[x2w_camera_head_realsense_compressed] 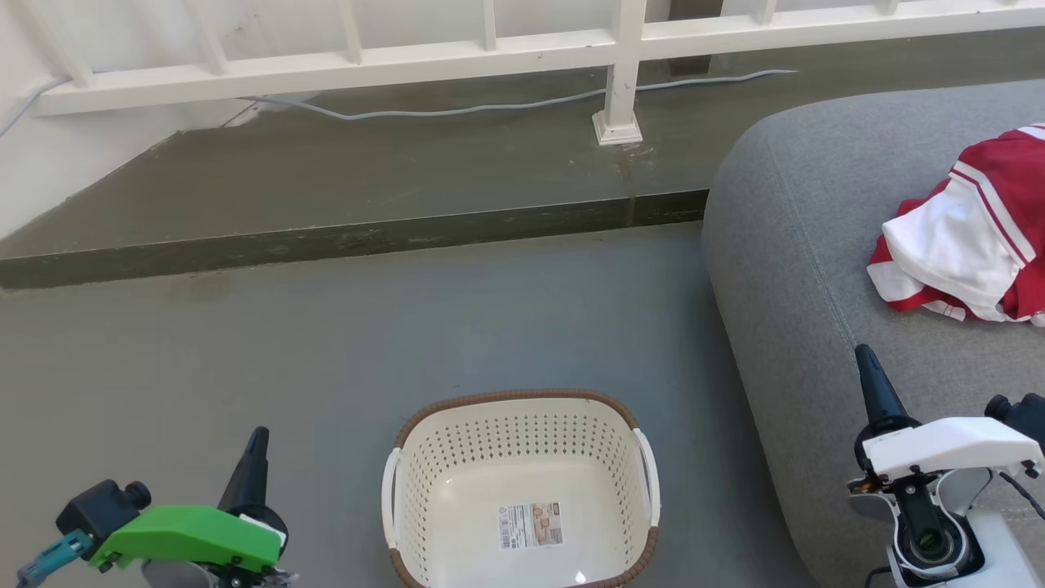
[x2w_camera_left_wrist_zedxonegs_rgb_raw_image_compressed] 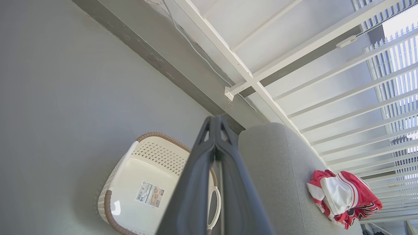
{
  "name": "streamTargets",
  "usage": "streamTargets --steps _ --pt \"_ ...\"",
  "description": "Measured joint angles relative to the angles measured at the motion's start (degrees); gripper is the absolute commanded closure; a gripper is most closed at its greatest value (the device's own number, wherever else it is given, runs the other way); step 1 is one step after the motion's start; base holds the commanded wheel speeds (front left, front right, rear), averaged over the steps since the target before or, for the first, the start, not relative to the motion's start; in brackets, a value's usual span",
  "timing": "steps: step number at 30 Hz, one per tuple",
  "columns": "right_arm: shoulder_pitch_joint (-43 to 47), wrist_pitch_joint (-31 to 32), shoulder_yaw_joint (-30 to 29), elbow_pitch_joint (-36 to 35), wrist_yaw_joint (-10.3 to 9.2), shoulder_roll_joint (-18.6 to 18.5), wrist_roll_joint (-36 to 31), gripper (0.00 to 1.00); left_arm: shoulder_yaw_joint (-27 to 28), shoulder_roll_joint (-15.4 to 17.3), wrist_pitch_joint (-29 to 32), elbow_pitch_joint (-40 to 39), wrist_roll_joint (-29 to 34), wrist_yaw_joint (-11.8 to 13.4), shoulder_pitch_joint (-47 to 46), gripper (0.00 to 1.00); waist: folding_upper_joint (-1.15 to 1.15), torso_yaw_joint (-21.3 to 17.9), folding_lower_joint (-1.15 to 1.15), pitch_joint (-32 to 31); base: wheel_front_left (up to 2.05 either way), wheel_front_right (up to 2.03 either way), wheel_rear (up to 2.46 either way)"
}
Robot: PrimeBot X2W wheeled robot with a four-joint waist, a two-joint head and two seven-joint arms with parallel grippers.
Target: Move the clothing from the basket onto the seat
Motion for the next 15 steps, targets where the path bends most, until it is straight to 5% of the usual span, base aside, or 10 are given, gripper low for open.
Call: streamTargets --steps 15 --pt "-0.88 2.88 -2.78 -0.12 0.63 0.44 11.57 1.00 3.60 -0.68 2.29 1.74 -9.62 -2.04 -1.32 1.00 0.00 0.47 0.00 -0.30 0.00 0.00 0.00"
